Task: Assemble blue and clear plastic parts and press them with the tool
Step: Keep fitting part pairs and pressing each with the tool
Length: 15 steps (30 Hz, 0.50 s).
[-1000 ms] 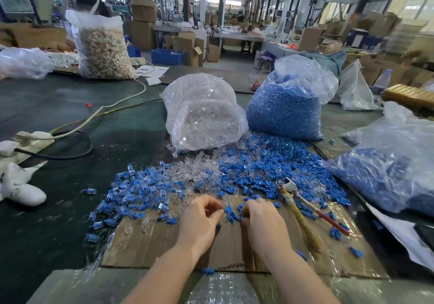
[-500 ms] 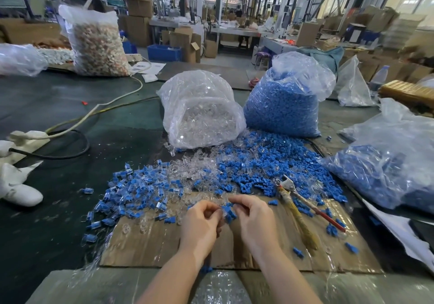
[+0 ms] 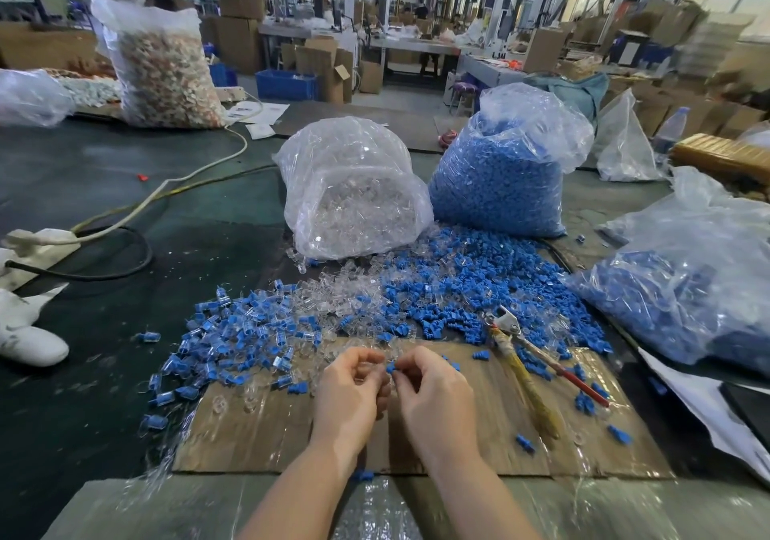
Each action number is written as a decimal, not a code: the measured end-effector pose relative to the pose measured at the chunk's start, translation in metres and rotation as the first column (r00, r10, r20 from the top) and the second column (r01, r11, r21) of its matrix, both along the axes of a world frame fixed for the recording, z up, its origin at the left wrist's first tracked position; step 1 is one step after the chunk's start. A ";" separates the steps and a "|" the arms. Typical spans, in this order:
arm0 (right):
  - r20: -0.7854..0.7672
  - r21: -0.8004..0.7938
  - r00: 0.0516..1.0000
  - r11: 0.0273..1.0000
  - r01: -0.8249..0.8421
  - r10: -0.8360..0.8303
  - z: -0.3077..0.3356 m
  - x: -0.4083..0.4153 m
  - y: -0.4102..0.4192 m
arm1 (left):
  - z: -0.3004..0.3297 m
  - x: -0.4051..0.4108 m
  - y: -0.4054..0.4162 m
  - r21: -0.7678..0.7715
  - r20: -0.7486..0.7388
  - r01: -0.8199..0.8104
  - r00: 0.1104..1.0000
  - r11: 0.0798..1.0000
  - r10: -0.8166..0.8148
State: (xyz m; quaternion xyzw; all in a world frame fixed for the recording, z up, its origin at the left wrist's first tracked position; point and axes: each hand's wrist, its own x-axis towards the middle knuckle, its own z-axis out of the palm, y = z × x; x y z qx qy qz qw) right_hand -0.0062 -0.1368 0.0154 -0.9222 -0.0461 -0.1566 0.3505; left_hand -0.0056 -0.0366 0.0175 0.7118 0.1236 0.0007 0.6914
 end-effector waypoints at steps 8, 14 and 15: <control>-0.037 0.092 0.999 0.995 -0.025 0.028 0.002 0.001 -0.004 | -0.001 -0.002 0.001 -0.002 0.003 0.039 0.999 0.999 -0.039; -0.058 0.127 0.998 0.992 -0.022 0.029 0.001 0.003 -0.007 | 0.001 -0.004 0.002 0.007 0.020 0.082 0.996 0.997 -0.082; -0.062 0.144 0.997 0.989 -0.034 0.044 0.002 0.003 -0.008 | 0.002 -0.004 0.003 -0.009 0.020 0.078 0.997 0.997 -0.078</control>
